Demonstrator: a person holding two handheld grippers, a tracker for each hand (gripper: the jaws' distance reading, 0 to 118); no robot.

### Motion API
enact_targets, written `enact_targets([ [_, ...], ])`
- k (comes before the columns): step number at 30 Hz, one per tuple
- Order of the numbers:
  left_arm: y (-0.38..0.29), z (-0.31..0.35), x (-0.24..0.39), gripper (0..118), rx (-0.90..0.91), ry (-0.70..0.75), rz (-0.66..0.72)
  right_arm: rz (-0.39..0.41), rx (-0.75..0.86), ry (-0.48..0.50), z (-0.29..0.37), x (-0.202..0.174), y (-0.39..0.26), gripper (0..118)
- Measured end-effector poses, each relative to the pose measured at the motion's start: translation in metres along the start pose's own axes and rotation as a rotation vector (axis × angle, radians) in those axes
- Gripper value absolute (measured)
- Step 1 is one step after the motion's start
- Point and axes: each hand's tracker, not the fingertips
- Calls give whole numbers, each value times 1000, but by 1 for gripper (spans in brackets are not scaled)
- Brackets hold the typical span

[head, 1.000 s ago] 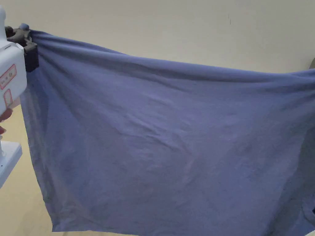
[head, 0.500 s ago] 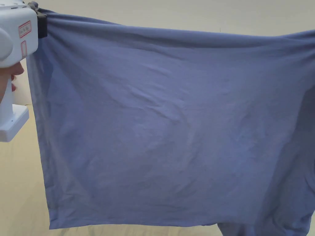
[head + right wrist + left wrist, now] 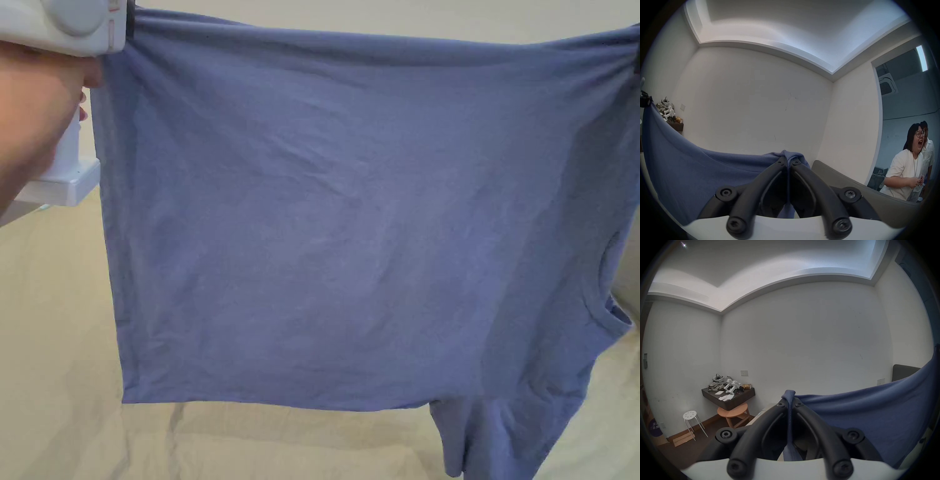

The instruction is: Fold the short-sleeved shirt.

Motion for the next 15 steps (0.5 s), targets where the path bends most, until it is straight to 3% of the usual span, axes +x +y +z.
enact_targets([
  [4, 1, -49, -11, 0, 4, -1, 110, 6, 4, 0, -26, -12, -7, 4],
  [8, -4, -81, 0, 0, -11, 9, 78, -20, 6, -8, -50, -28, -26, 4],
  [9, -8, -87, 0, 0, -13, 90, 78, -14, -5, -11, -59, -31, -32, 4],
  [15, -48, -108, 20, 0, -29, 61, 38, -24, -93, 9, -96, -50, -75, 4],
])
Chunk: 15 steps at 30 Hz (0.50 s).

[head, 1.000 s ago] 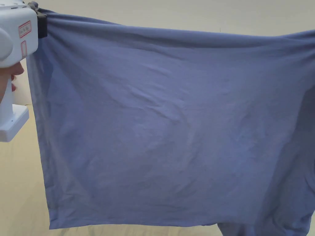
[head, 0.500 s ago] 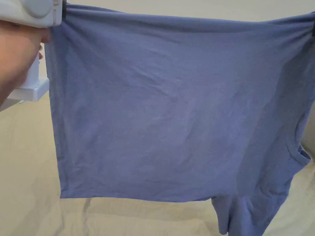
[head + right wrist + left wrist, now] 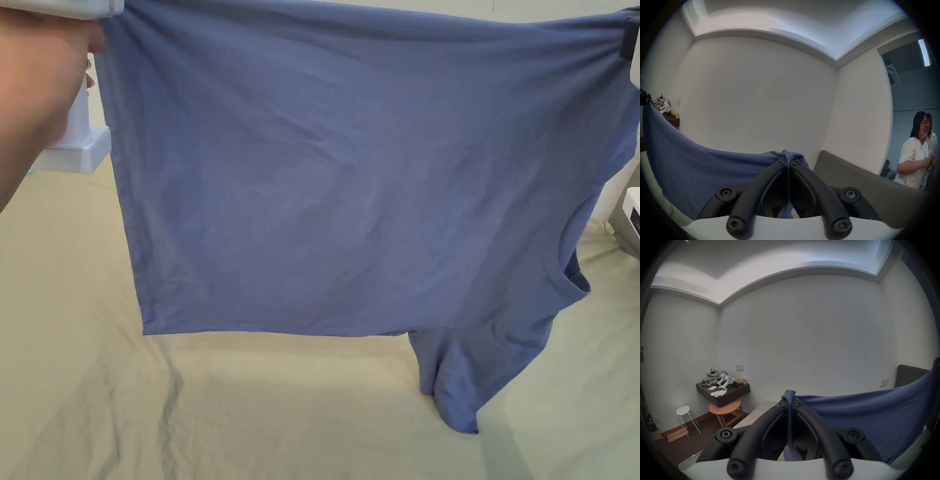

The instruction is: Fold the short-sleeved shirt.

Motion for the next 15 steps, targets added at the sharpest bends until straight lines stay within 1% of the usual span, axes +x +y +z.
enact_targets([
  [1, -13, -5, 3, 0, -9, -4, -6, 1, -15, 4, -3, -3, -13, 4],
  [2, -22, -10, 5, 0, 30, -37, -49, 2, -27, 11, -6, -6, -24, 4],
  [5, -69, -21, 8, 0, -36, -48, -77, 15, -95, 57, -11, -18, -70, 4],
  [7, -103, -21, 8, 0, -84, -61, -79, 2, -129, 94, -7, -22, -100, 4],
  [12, -187, 3, -2, 0, -212, -87, -93, -10, -219, 165, 38, -35, -172, 4],
  [15, -238, 34, -11, 0, -307, -112, -132, 17, -287, 210, 78, -36, -217, 4],
])
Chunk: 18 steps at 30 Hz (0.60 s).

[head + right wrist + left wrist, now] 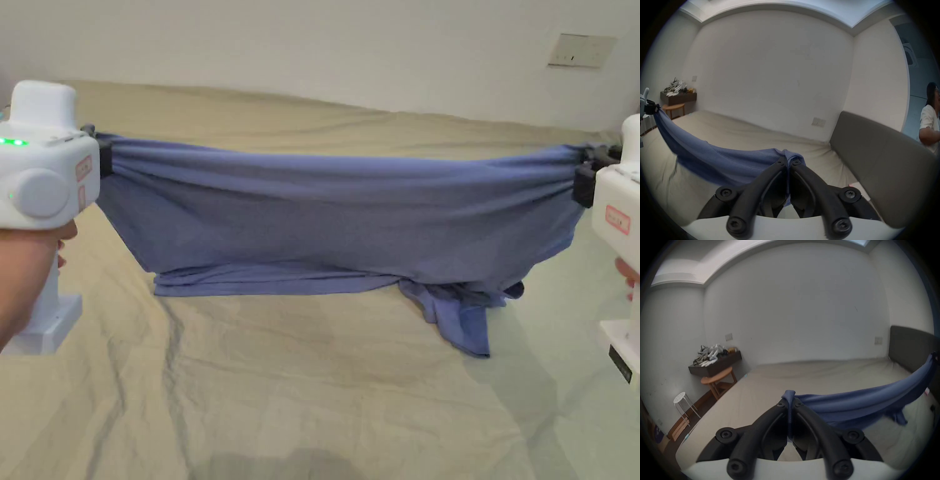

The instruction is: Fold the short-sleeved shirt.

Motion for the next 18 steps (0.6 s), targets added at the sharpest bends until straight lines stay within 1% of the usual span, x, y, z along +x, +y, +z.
enact_targets([
  [3, -55, 24, -1, 0, -82, -11, -42, 9, -90, 52, 36, -10, -49, 4],
  [5, -91, 39, -4, 0, -145, -17, -59, -8, -154, 86, 63, -15, -84, 4],
  [8, -146, 70, -4, 0, -264, -47, -110, -23, -296, 135, 102, -24, -137, 4],
  [10, -182, 90, -5, 0, -343, -65, -159, 0, -402, 156, 118, -25, -174, 4],
  [12, -216, 104, -10, 0, -430, -90, -176, -7, -494, 186, 140, -29, -203, 4],
  [14, -241, 122, -14, 0, -516, -119, -179, -36, -617, 226, 156, -32, -227, 4],
  [15, -249, 131, -17, 0, -544, -139, -147, -33, -660, 233, 165, -34, -235, 4],
  [16, -257, 141, -20, 0, -562, -160, -131, -16, -669, 238, 176, -37, -240, 4],
  [18, -265, 157, -22, 0, -582, -162, -168, 11, -695, 247, 194, -39, -245, 4],
])
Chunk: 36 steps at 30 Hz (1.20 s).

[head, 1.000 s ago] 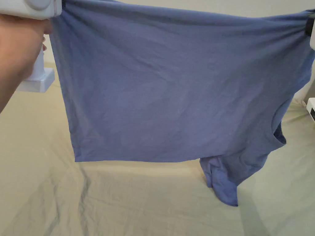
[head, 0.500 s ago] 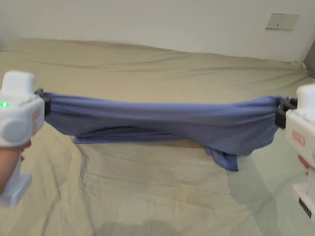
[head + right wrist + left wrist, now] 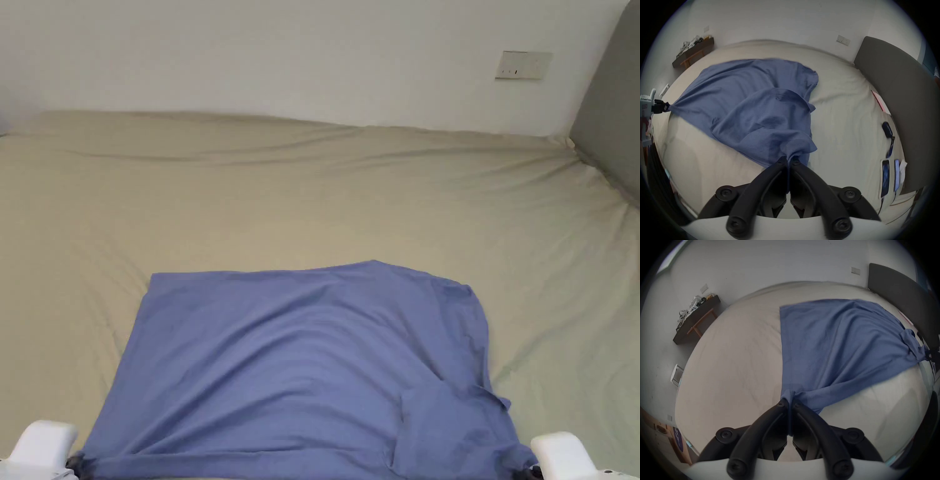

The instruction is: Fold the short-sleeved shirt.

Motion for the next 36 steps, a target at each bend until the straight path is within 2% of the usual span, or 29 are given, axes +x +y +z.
enact_targets([
  [2, -11, 11, 2, 0, -24, 12, -53, 8, -18, -6, 10, -2, -9, 4],
  [5, -21, 23, -6, 0, -42, 13, -58, 7, -70, 0, 24, 4, -21, 4],
  [10, -33, 37, -9, 0, -91, -12, -104, -23, -182, 79, 44, 18, -33, 4],
  [14, -45, 33, -1, 0, -192, -50, -162, 5, -288, 86, 34, 14, -43, 4],
  [18, -60, 13, 11, 0, -224, -46, -199, -7, -331, 60, -2, 5, -57, 5],
  [20, -61, 11, 18, 0, -220, -17, -217, 12, -328, 26, -15, -4, -62, 6],
  [22, -57, 15, 21, 2, -212, -5, -225, 41, -311, -20, -19, -11, -62, 12],
  [23, -55, 15, 21, 9, -210, -3, -224, 55, -304, -40, -16, -13, -60, 18],
  [24, -52, 17, 21, 20, -204, 4, -219, 75, -304, -72, -11, -12, -56, 28],
  [25, -46, 19, 20, 38, -199, 10, -206, 79, -290, -103, -7, -9, -52, 46],
  [26, -39, 21, 16, 61, -199, -3, -182, 71, -274, -146, -2, -5, -46, 78],
  [27, -28, 27, 13, 75, -179, -34, -133, 55, -247, -182, 7, -2, -39, 93],
  [29, -5, 47, 9, 104, -51, -66, -52, -5, -126, -192, 31, 5, -19, 94],
  [30, 10, 62, 8, 112, 23, -76, -21, -41, -56, -174, 47, 8, -6, 94],
  [32, 36, 94, 10, 114, 184, -91, 36, -83, 98, -145, 77, 8, 19, 94],
  [36, 75, 160, 20, 114, 517, -84, 162, -86, 419, -128, 140, -14, 62, 94],
])
